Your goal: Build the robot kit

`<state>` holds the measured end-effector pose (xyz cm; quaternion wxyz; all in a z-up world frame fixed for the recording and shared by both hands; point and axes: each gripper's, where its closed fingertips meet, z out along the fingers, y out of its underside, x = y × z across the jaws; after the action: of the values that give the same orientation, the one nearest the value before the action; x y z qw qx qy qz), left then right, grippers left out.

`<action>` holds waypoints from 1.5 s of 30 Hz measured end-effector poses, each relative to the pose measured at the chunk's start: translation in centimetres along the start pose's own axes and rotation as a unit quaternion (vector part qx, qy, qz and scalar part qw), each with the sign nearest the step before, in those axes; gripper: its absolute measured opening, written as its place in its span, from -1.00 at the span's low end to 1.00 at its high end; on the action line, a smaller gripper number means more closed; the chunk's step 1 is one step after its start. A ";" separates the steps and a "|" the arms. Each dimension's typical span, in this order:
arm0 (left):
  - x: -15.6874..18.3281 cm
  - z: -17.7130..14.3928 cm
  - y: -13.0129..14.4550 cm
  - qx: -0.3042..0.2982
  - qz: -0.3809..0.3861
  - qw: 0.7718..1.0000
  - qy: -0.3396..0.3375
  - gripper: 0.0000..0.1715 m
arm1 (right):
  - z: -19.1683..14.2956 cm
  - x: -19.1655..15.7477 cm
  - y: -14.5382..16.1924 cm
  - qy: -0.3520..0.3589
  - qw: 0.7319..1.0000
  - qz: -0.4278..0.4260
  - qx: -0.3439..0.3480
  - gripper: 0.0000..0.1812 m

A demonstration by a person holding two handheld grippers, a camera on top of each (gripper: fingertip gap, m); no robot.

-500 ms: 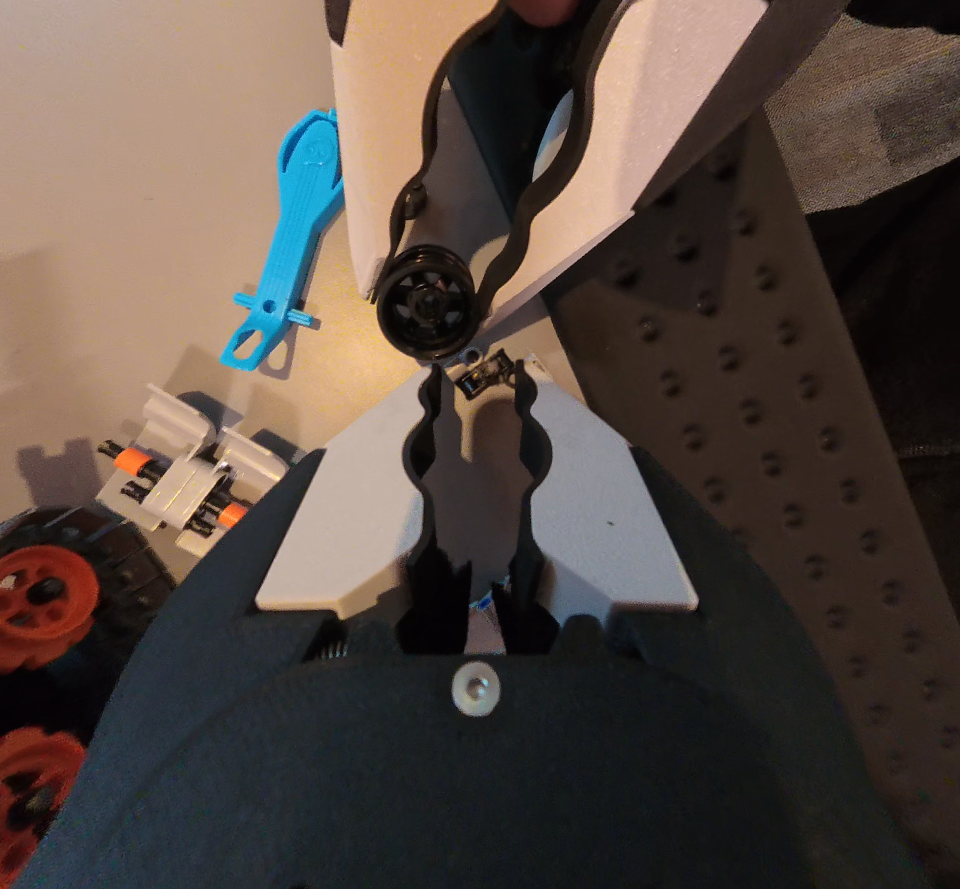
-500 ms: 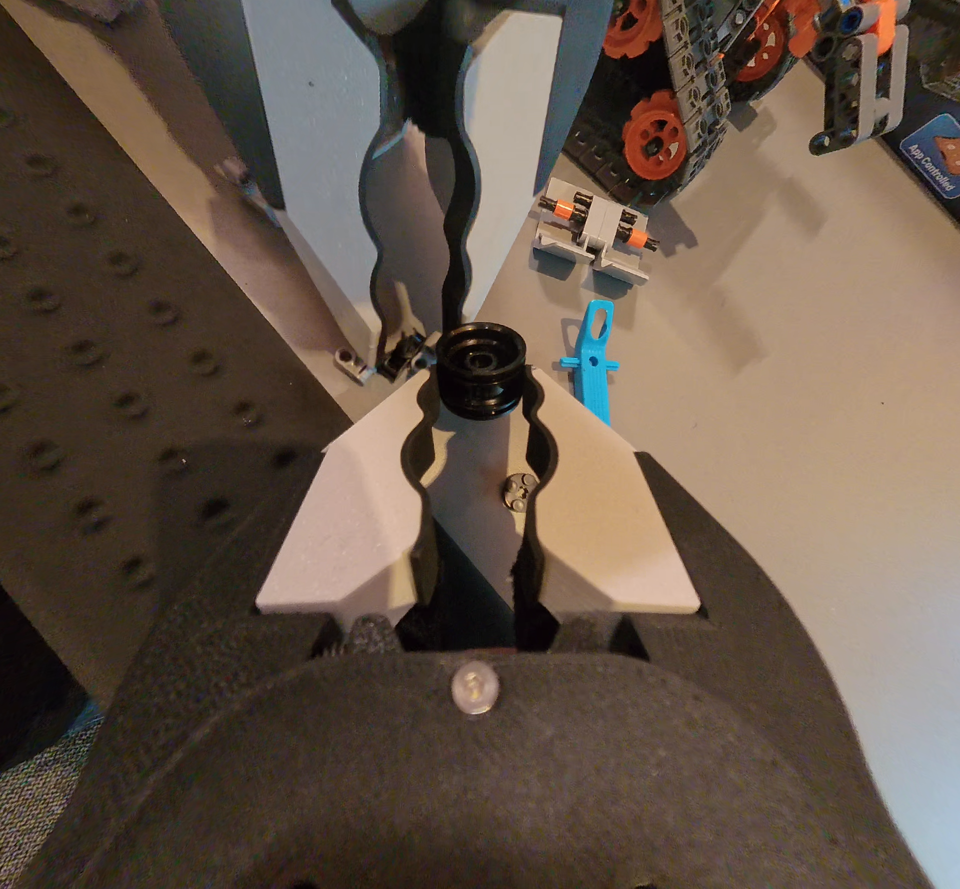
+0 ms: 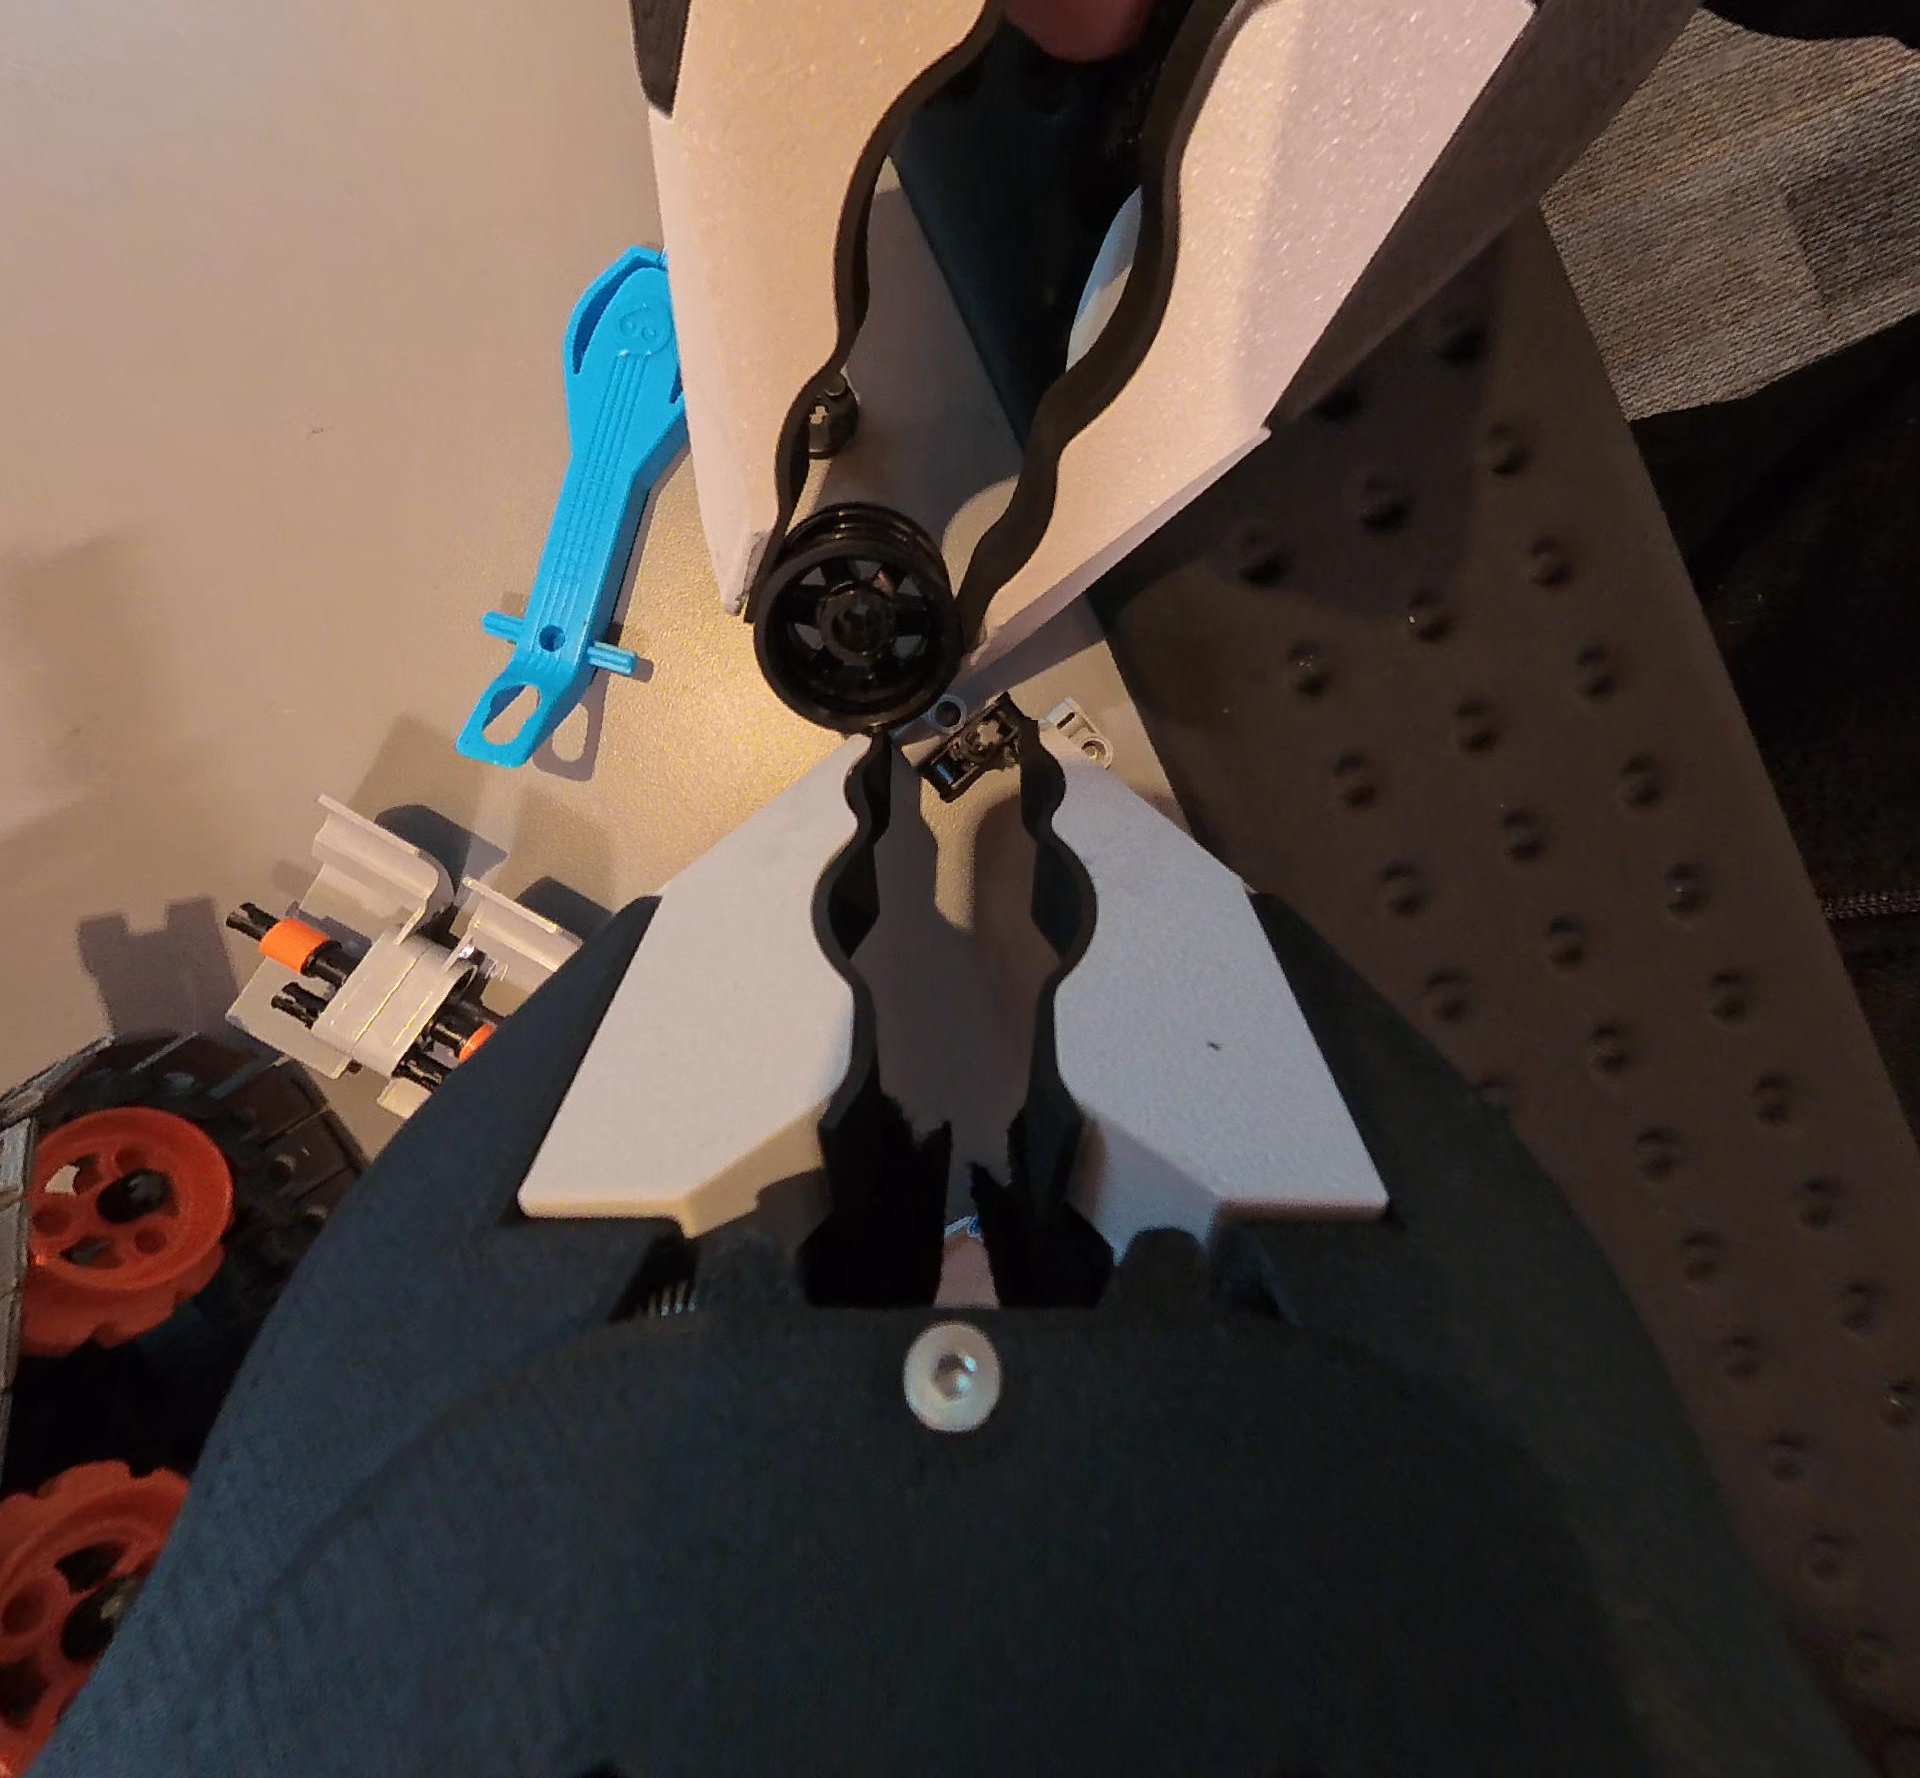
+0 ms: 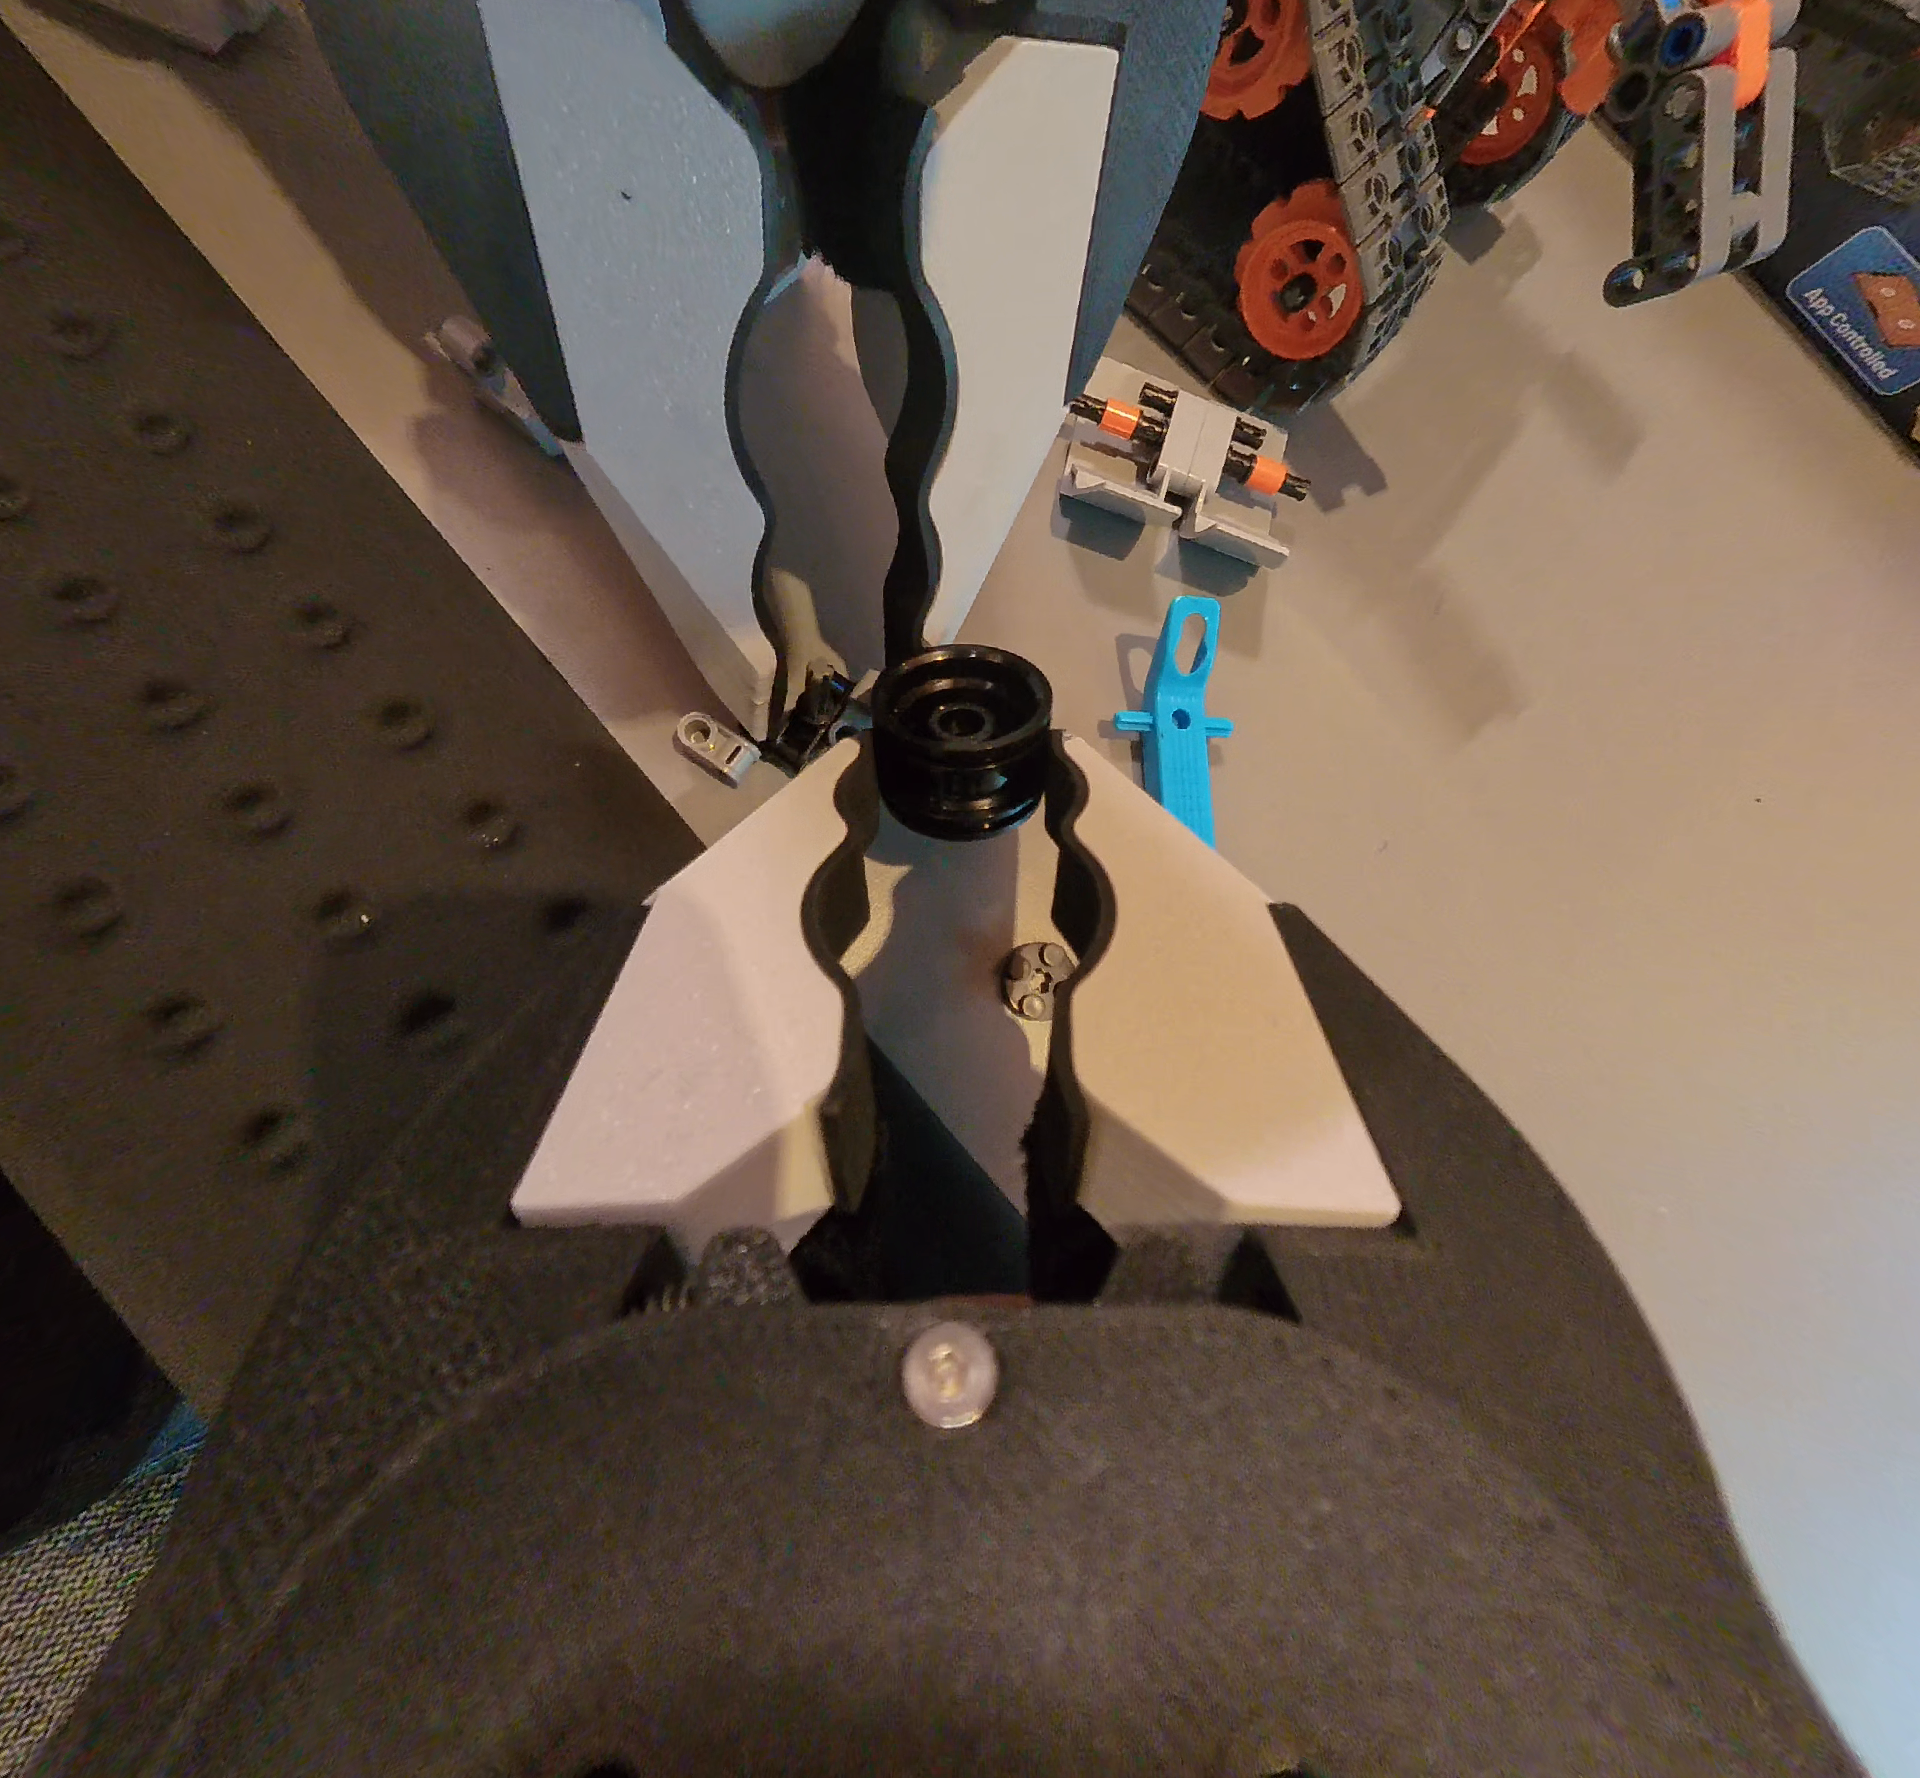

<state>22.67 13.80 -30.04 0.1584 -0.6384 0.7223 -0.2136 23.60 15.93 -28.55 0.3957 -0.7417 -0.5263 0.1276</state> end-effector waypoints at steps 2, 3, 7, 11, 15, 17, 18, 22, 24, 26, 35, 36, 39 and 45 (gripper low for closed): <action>0.0 0.0 0.0 -0.002 0.002 1.000 -0.002 -0.74 | 0.0 0.0 0.0 0.000 1.000 0.000 0.000 -0.68; 0.0 0.0 0.0 -0.004 0.003 1.000 -0.002 -0.74 | 0.0 0.0 0.0 0.001 1.000 0.001 0.000 -0.68; 0.0 0.0 0.0 -0.011 0.008 1.000 -0.004 -0.74 | 0.0 0.0 0.0 0.001 1.000 0.001 0.000 -0.68; -0.2 -0.2 0.2 -0.013 0.007 1.000 -0.001 -0.74 | -0.1 0.1 -0.1 0.001 1.000 0.005 0.007 -0.68; -0.9 -0.7 0.8 -0.014 -0.002 1.000 -0.004 -0.64 | -0.2 0.1 -0.1 0.002 1.000 0.007 0.009 -0.68; -0.8 -1.1 1.1 -0.015 -0.015 1.000 0.003 -0.60 | -0.2 0.2 -0.1 0.001 1.000 0.008 0.010 -0.68; -0.4 -1.2 1.1 -0.015 -0.018 1.000 0.013 -0.58 | -0.2 0.2 -0.1 0.001 1.000 0.009 0.010 -0.68; 0.7 -1.1 1.2 -0.032 -0.013 0.999 0.025 -0.43 | -0.2 0.2 -0.1 0.000 1.000 0.011 0.011 -0.68; 0.7 -0.5 1.4 -0.045 -0.011 0.999 0.020 -0.41 | -0.2 0.2 -0.1 -0.001 1.000 0.012 0.011 -0.68; 0.5 -0.3 1.3 -0.044 -0.010 0.999 0.014 -0.47 | -0.2 0.2 -0.1 -0.001 1.000 0.012 0.012 -0.68; -2.0 -1.4 3.2 -0.082 0.013 0.995 -0.048 -0.61 | -0.3 0.2 -0.1 -0.003 1.000 0.015 0.014 -0.68; -2.5 -1.6 3.4 -0.087 0.011 0.994 -0.059 -0.62 | -0.3 0.3 -0.1 -0.003 1.000 0.015 0.014 -0.68; -1.2 -1.7 2.8 -0.067 0.013 0.997 -0.028 -0.55 | -0.3 0.3 -0.1 -0.003 1.000 0.016 0.014 -0.68; -0.1 -0.5 1.9 -0.057 0.015 0.998 -0.010 -0.47 | -0.3 0.3 0.0 -0.003 1.000 0.016 0.014 -0.68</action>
<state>20.82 14.09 -30.60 0.1323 -0.6377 0.7411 -0.1633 23.84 16.07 -28.29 0.4025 -0.7442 -0.5133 0.1436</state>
